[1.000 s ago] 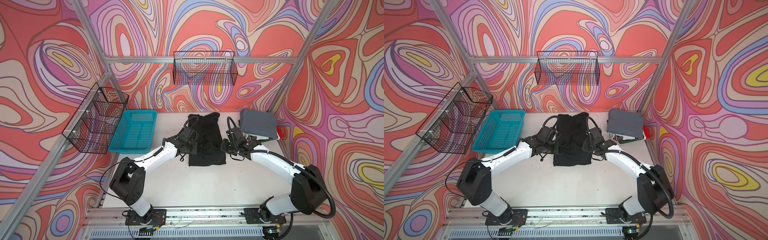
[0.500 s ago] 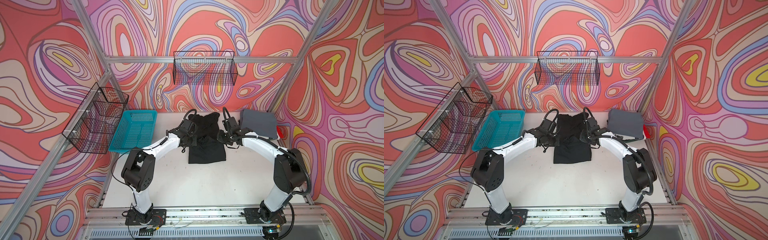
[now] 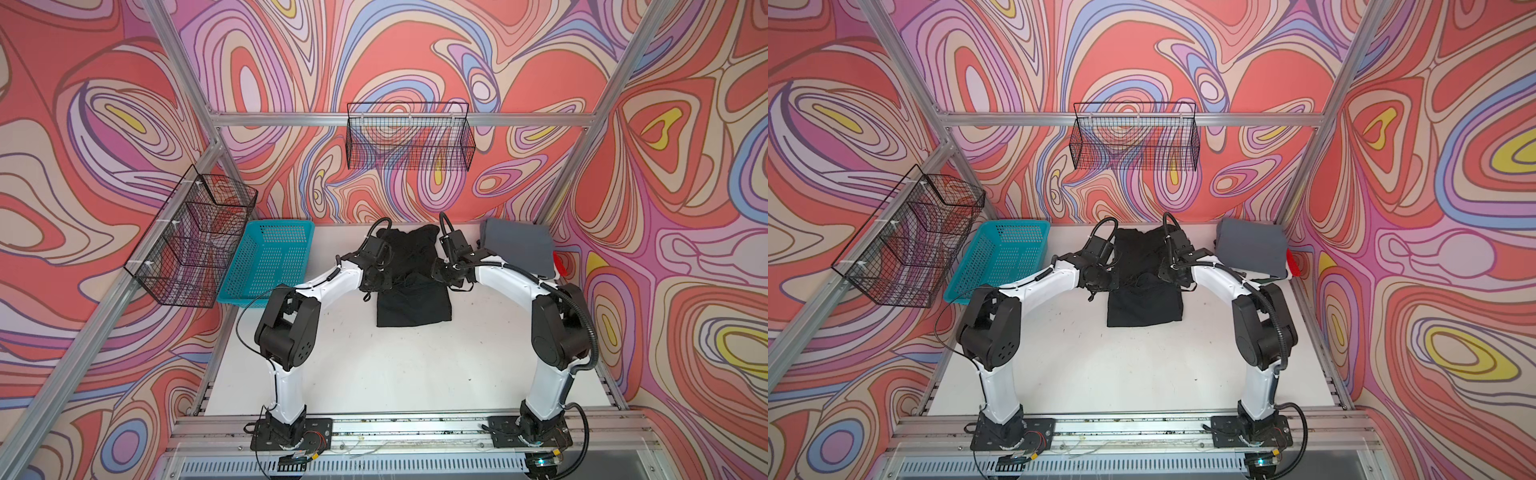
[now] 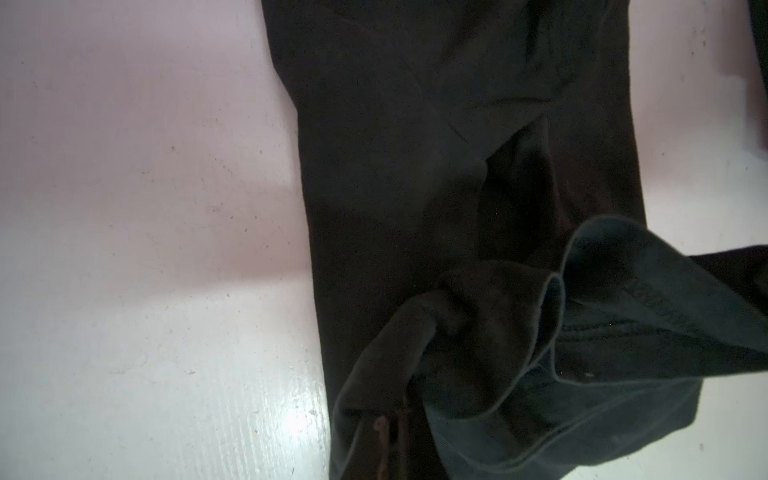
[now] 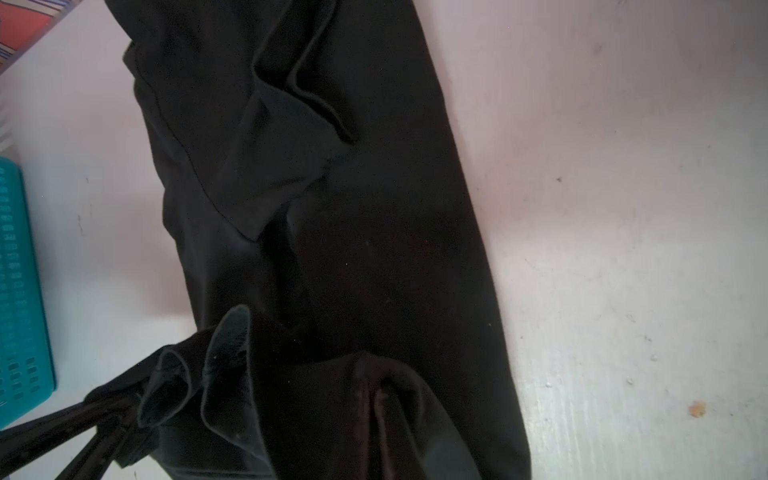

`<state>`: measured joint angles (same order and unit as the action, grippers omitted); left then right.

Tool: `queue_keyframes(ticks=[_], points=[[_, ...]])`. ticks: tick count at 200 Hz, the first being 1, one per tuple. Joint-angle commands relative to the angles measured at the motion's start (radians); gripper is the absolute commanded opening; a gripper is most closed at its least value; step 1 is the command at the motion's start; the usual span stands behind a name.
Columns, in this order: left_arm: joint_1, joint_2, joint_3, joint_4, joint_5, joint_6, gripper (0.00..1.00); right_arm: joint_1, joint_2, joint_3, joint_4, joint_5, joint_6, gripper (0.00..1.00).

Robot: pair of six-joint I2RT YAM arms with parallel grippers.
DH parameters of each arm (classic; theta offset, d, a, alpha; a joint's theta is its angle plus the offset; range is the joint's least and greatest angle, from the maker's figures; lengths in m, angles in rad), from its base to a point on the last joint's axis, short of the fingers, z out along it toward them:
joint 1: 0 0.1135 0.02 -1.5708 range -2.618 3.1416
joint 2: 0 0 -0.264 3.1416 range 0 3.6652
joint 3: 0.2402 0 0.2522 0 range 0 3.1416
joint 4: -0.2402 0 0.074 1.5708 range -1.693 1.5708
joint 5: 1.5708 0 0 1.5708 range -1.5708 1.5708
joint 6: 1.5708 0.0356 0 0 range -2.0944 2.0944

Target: Fold and stack the t-shirts

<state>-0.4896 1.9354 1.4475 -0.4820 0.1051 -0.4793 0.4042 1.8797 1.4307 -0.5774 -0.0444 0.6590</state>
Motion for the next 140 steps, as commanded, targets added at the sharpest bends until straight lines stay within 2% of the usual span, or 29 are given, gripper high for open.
queue_keyframes(ticks=[1,75,129,136,140], points=[[0.009,0.022,0.034,-0.018,0.001,0.020,0.00,-0.005,0.011,0.018,-0.006,0.022,-0.004,0.00],[0.017,0.098,0.109,-0.036,0.010,0.036,0.00,-0.008,0.045,0.020,-0.012,0.060,0.005,0.00],[0.028,0.119,0.129,-0.040,0.002,0.036,0.00,-0.019,0.060,0.004,0.000,0.048,0.007,0.00],[0.029,0.114,0.131,-0.044,-0.001,0.043,0.13,-0.025,0.063,0.008,-0.001,0.032,0.003,0.00],[0.031,0.110,0.130,-0.045,-0.006,0.048,0.20,-0.027,0.064,0.008,-0.002,0.023,-0.002,0.09]])
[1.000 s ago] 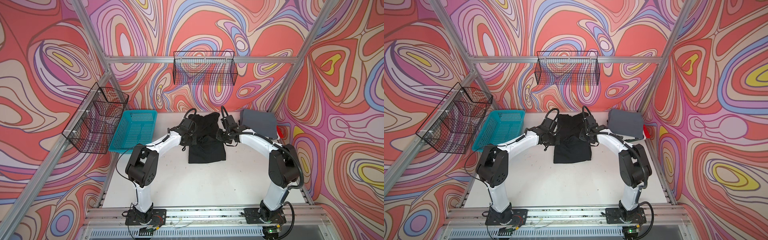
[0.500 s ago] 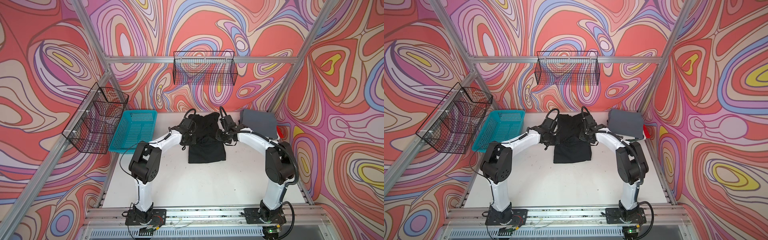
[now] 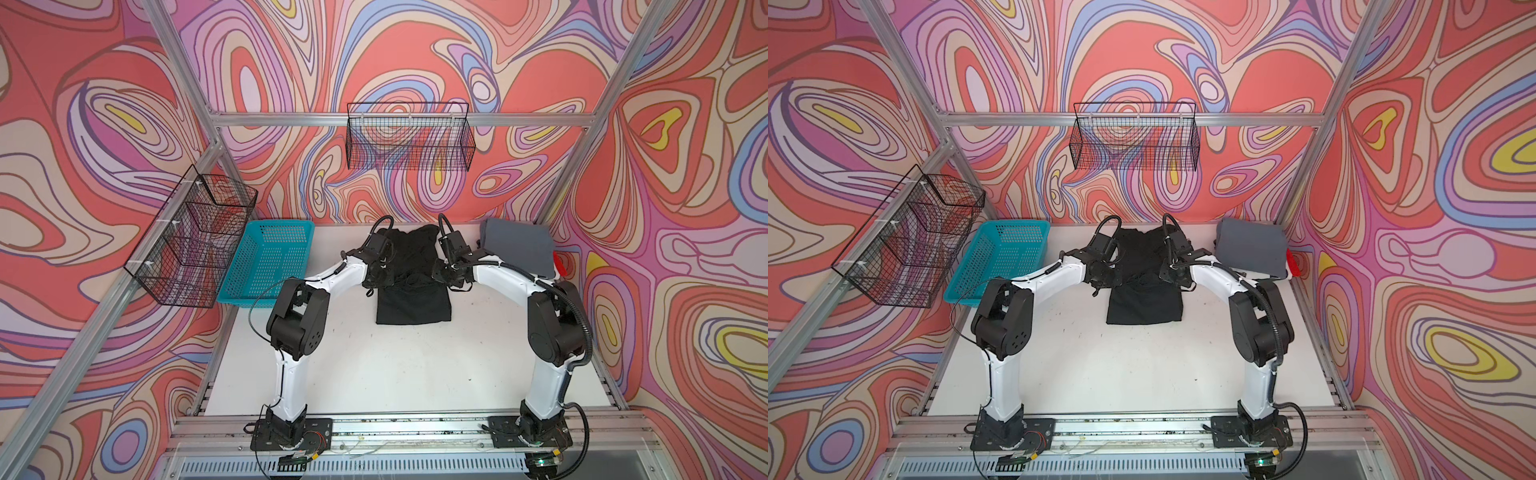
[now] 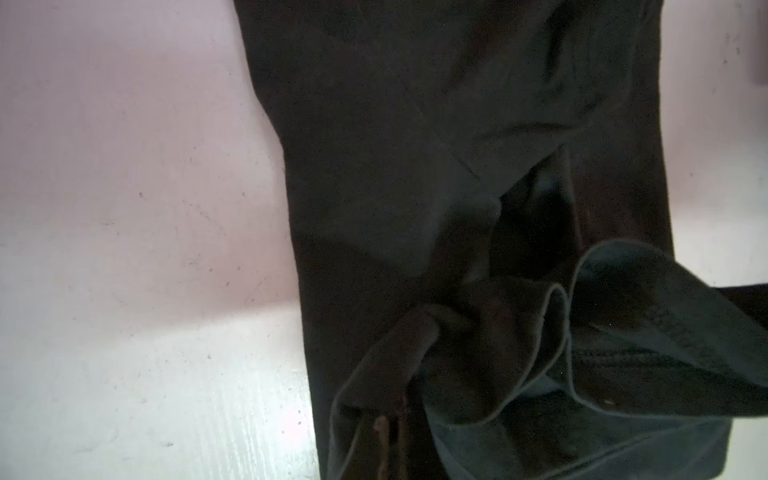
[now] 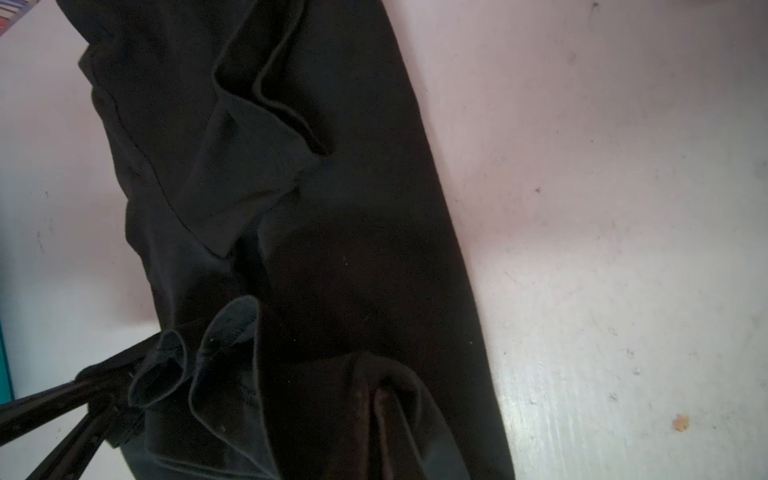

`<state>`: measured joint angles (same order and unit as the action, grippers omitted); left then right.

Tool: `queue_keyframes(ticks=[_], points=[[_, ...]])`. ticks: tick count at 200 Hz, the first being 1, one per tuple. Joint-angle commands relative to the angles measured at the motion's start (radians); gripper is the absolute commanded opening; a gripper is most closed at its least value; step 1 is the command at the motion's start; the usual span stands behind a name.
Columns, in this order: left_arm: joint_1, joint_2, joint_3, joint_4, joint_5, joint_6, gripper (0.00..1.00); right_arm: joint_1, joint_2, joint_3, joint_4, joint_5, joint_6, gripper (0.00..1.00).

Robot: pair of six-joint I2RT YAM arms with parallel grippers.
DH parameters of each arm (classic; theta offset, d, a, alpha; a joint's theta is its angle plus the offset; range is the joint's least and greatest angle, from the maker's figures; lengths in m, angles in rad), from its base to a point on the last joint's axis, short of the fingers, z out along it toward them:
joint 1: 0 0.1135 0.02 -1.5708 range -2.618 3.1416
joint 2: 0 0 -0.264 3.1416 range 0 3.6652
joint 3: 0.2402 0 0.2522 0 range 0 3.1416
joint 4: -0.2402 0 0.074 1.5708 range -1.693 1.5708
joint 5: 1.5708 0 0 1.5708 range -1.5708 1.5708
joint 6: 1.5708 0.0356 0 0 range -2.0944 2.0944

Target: Fold and stack the t-shirts

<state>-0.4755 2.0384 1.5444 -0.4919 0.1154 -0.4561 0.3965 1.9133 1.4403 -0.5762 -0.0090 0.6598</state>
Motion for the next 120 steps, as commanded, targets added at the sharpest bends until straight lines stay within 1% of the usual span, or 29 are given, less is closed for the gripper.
queue_keyframes(ticks=[1,10,14,23,33,40,50,62,76,92,101,120], points=[[0.017,0.005,0.033,-0.036,-0.019,0.027,0.22,-0.020,0.030,-0.002,-0.003,-0.015,-0.005,0.12],[0.015,-0.019,0.020,-0.035,-0.055,0.042,0.36,-0.022,0.025,-0.001,-0.001,-0.023,-0.011,0.27],[0.015,-0.035,0.009,-0.028,-0.072,0.044,0.45,-0.022,0.020,-0.003,0.001,-0.026,-0.013,0.33],[0.015,-0.076,-0.027,-0.006,-0.113,0.053,0.58,-0.021,0.004,-0.011,0.004,-0.026,-0.017,0.47],[0.015,-0.127,-0.069,0.020,-0.148,0.062,0.66,-0.022,-0.013,-0.019,0.005,-0.021,-0.018,0.55],[0.015,-0.160,-0.097,0.037,-0.165,0.069,0.68,-0.021,-0.026,-0.025,0.003,-0.014,-0.019,0.57],[0.015,-0.202,-0.130,0.049,-0.173,0.076,0.70,-0.021,-0.042,-0.036,0.002,-0.014,-0.020,0.57],[0.015,-0.240,-0.159,0.055,-0.157,0.080,0.70,-0.020,-0.060,-0.052,0.003,-0.029,-0.025,0.54],[0.013,-0.274,-0.200,0.071,-0.098,0.067,0.68,-0.020,-0.080,-0.080,0.021,-0.071,-0.025,0.48],[0.003,-0.303,-0.264,0.122,-0.001,0.054,0.64,-0.018,-0.102,-0.129,0.063,-0.134,-0.007,0.41],[-0.007,-0.315,-0.301,0.147,0.031,0.040,0.64,-0.016,-0.109,-0.155,0.086,-0.170,0.005,0.38],[-0.038,-0.325,-0.359,0.192,0.079,0.023,0.61,-0.008,-0.115,-0.200,0.131,-0.239,0.026,0.37]])
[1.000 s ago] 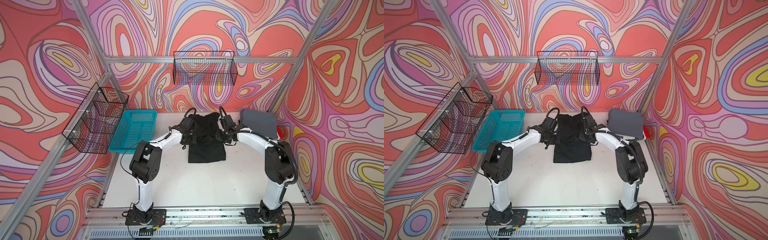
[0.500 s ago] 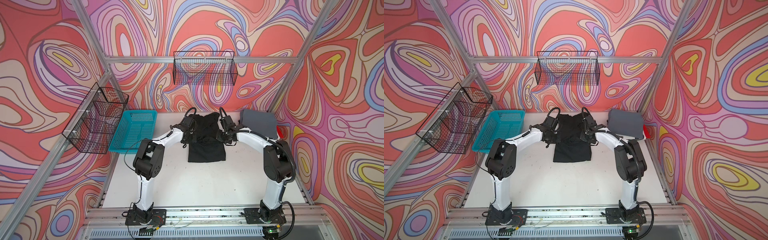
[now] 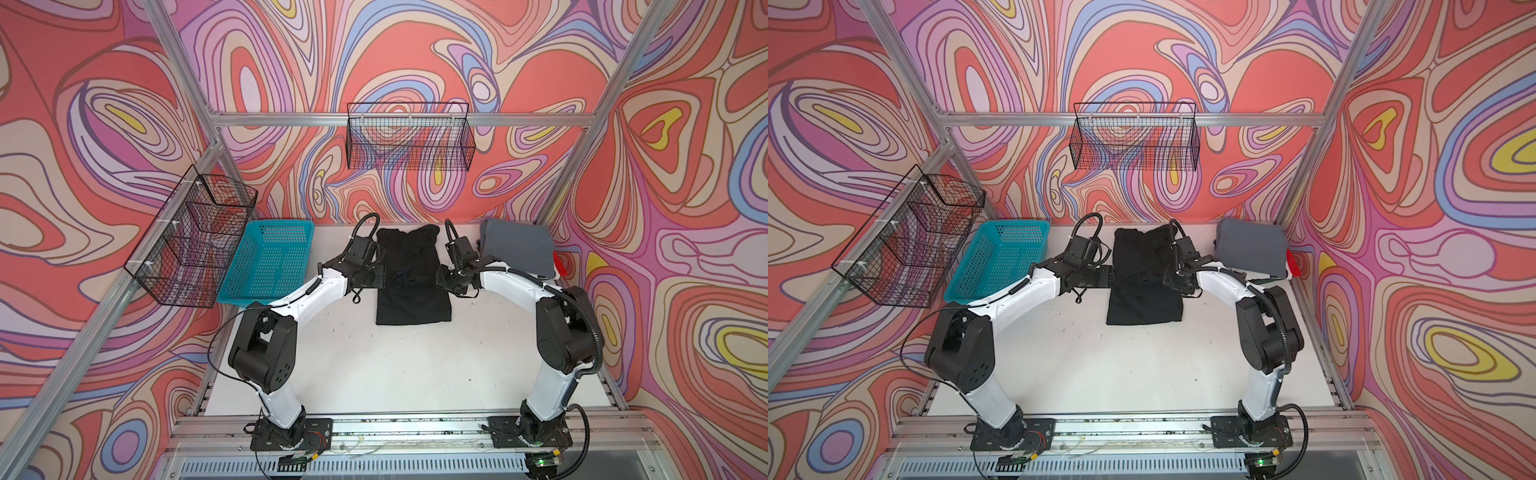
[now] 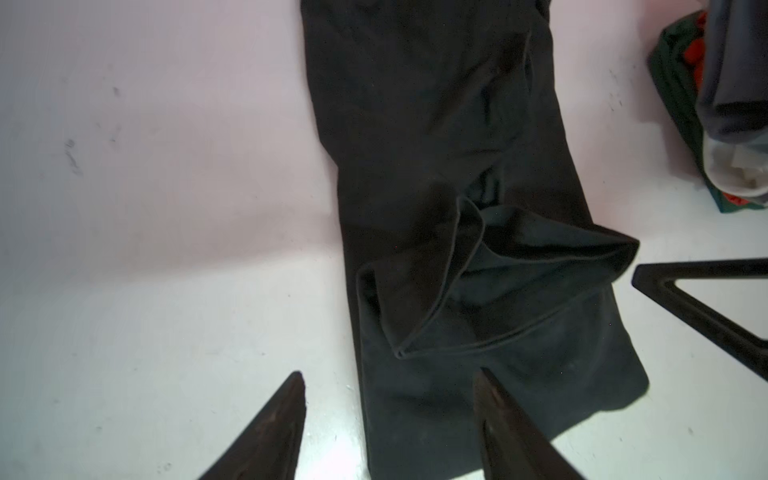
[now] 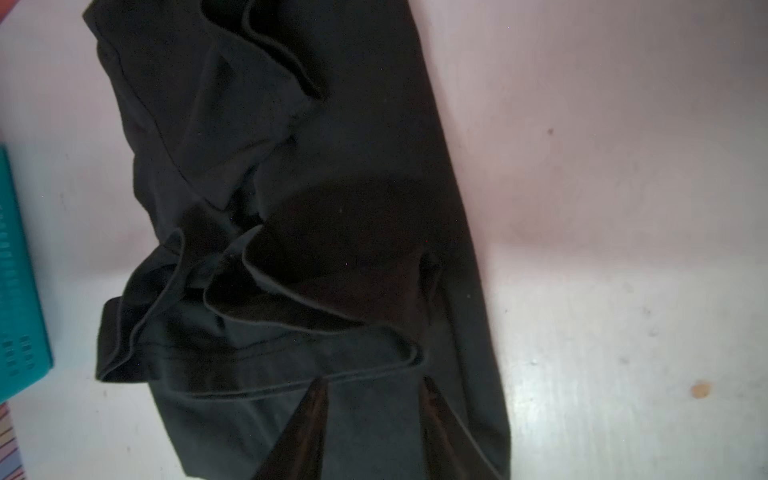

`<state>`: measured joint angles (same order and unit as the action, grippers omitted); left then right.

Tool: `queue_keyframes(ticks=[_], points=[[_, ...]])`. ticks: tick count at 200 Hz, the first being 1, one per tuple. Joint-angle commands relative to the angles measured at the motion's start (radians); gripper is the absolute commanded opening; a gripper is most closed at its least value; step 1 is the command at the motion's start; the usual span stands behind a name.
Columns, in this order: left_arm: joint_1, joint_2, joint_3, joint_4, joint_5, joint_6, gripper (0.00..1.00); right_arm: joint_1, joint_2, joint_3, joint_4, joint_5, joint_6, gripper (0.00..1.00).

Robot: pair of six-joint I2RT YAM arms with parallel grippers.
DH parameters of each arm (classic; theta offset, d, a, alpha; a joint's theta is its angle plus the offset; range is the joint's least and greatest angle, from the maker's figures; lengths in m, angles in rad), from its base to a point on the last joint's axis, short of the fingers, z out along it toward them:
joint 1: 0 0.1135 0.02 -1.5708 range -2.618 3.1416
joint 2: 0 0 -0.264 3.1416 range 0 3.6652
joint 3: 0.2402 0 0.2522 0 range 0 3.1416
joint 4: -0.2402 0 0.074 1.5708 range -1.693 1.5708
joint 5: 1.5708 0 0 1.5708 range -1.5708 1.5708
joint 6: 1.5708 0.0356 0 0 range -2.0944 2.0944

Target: Fold and stack the t-shirts

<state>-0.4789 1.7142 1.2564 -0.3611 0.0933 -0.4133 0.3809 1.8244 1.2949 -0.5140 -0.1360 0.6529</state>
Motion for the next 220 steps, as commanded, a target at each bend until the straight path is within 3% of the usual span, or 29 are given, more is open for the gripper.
queue_keyframes(ticks=[1,20,62,119,172,198,220], points=[[-0.036,-0.001,-0.074,0.062,0.102,-0.020,0.61,0.008,-0.025,-0.058,0.072,-0.118,0.034,0.37],[-0.066,-0.001,-0.119,0.126,0.124,-0.040,0.57,0.009,-0.013,-0.106,0.142,-0.203,0.059,0.36],[-0.103,0.071,-0.096,0.174,0.147,-0.052,0.55,0.012,0.057,-0.095,0.194,-0.219,0.062,0.35],[-0.101,0.202,0.058,0.136,0.019,0.016,0.52,0.011,0.124,-0.008,0.221,-0.213,0.034,0.33],[-0.071,0.311,0.222,0.103,-0.067,0.092,0.51,0.005,0.189,0.096,0.179,-0.118,-0.017,0.33],[-0.043,0.343,0.284,0.065,-0.076,0.097,0.51,-0.002,0.214,0.141,0.180,-0.073,-0.034,0.39],[-0.026,0.322,0.298,0.073,-0.090,0.113,0.52,-0.007,0.223,0.193,0.147,-0.003,-0.060,0.53]])
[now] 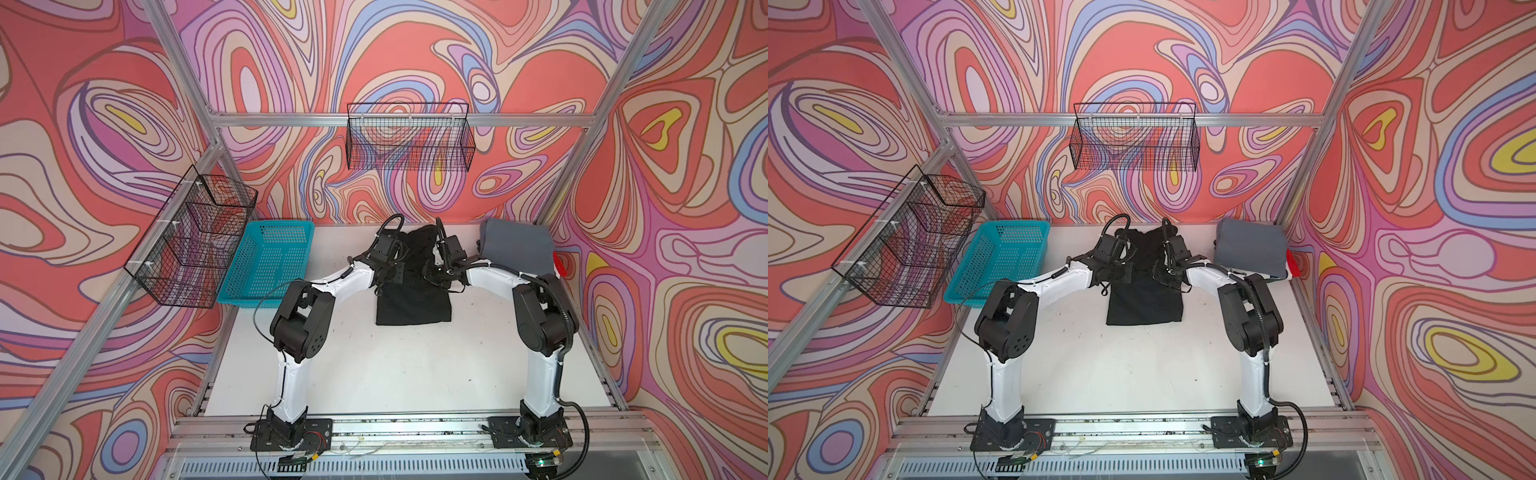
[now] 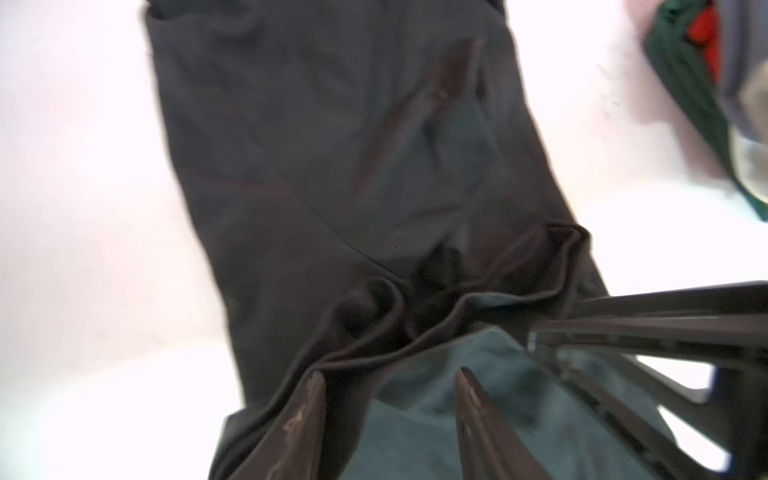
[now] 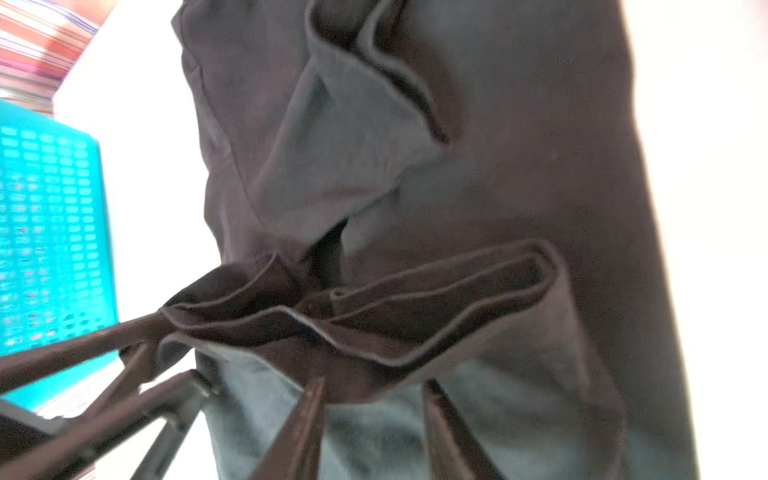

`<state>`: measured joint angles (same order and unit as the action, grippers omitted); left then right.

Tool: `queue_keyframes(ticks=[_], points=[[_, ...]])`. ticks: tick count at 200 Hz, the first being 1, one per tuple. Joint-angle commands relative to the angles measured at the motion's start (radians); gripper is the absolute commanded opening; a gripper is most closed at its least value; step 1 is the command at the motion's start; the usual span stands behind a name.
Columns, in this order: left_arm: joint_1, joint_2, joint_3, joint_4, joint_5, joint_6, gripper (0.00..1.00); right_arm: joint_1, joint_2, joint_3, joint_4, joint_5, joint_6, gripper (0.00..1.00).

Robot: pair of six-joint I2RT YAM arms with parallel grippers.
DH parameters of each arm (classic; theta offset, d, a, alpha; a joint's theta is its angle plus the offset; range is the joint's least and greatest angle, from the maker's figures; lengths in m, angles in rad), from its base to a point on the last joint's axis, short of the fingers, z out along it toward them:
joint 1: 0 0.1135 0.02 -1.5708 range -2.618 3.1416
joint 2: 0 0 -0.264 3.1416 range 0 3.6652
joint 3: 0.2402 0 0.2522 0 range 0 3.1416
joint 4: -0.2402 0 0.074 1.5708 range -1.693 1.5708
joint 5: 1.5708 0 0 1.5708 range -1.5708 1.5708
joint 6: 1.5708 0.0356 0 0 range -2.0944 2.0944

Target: Fold and stack the t-shirts

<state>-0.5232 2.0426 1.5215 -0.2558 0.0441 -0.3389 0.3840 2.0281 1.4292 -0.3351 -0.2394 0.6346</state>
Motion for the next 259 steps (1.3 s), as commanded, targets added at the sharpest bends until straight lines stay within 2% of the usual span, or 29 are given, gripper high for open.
queue_keyframes(ticks=[1,29,61,86,120,148,186,215,259], points=[[0.018,-0.008,0.033,-0.032,-0.043,0.039,0.52,-0.010,0.019,0.059,-0.034,0.106,-0.043,0.53],[0.019,-0.075,0.011,-0.016,-0.099,0.076,0.58,-0.012,-0.010,0.082,-0.071,0.211,-0.059,0.67],[0.020,-0.149,-0.022,-0.046,-0.166,0.083,0.68,-0.016,-0.040,0.103,-0.156,0.289,-0.077,0.69],[0.020,-0.217,-0.088,-0.071,-0.193,0.077,0.80,-0.016,-0.108,0.052,-0.177,0.289,-0.081,0.71],[0.020,-0.312,-0.202,-0.103,-0.194,0.027,0.87,-0.017,-0.231,-0.080,-0.178,0.245,-0.057,0.79],[0.019,-0.388,-0.314,-0.090,-0.131,-0.021,0.88,-0.016,-0.312,-0.173,-0.188,0.181,-0.035,0.79],[0.020,-0.464,-0.442,-0.078,-0.095,-0.063,0.90,-0.016,-0.387,-0.312,-0.180,0.183,-0.003,0.77],[0.023,-0.513,-0.512,-0.071,-0.076,-0.090,0.93,-0.016,-0.420,-0.414,-0.116,0.117,0.035,0.75],[0.053,-0.573,-0.628,-0.016,0.024,-0.177,0.94,-0.017,-0.421,-0.536,0.009,0.057,0.098,0.70]])
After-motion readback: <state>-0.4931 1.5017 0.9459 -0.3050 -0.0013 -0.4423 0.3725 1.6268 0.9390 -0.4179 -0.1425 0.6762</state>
